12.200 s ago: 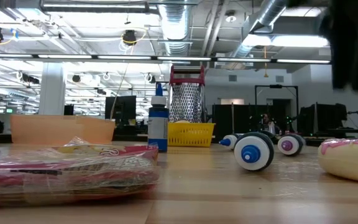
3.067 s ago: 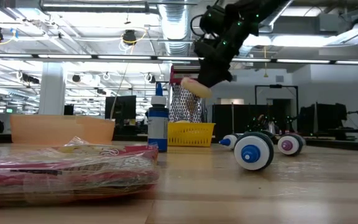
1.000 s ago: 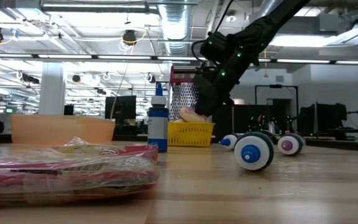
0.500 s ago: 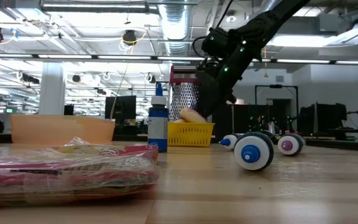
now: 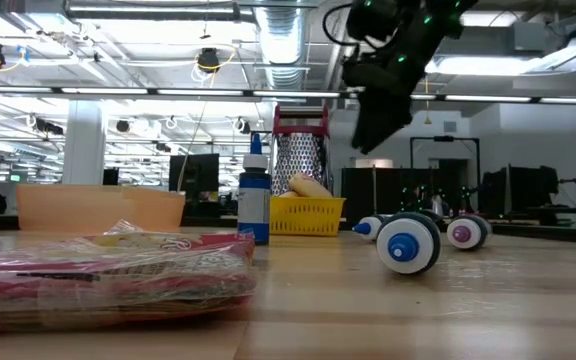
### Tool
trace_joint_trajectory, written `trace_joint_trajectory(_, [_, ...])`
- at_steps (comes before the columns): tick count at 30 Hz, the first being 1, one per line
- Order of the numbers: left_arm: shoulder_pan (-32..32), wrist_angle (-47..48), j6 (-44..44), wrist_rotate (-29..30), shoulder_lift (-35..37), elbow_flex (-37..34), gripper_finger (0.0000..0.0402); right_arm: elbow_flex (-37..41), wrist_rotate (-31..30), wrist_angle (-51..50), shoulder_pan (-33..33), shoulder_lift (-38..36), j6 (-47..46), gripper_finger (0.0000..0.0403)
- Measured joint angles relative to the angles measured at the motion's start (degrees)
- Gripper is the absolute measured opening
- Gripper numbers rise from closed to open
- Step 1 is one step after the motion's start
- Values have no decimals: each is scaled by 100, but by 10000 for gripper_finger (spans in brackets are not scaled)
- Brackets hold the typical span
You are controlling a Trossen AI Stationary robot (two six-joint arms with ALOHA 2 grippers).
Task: Pick & Place Food Item
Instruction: Put the middle blue food coloring bottle into the transparent bin
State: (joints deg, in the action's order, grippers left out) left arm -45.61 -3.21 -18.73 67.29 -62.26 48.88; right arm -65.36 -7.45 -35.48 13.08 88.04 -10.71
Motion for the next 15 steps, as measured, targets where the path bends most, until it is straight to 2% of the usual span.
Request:
trace_joint_trajectory(4, [-5, 515, 548, 230, 2, 2, 210, 86, -513, -574, -734, -97, -367, 228])
trace_joint_trajectory(8, [91, 1302, 1552, 213, 2, 2, 210, 339, -742, -572, -1576, -229, -889, 227])
trace_joint_trajectory(12, [456, 2337, 2893, -354, 30, -3, 210, 570, -1077, -597, -2443, -379, -1566, 227])
trace_joint_trajectory(15, [1009, 2947, 3844, -1325, -31, -3, 210, 610, -1313, -562, -3086, -524, -2053, 227])
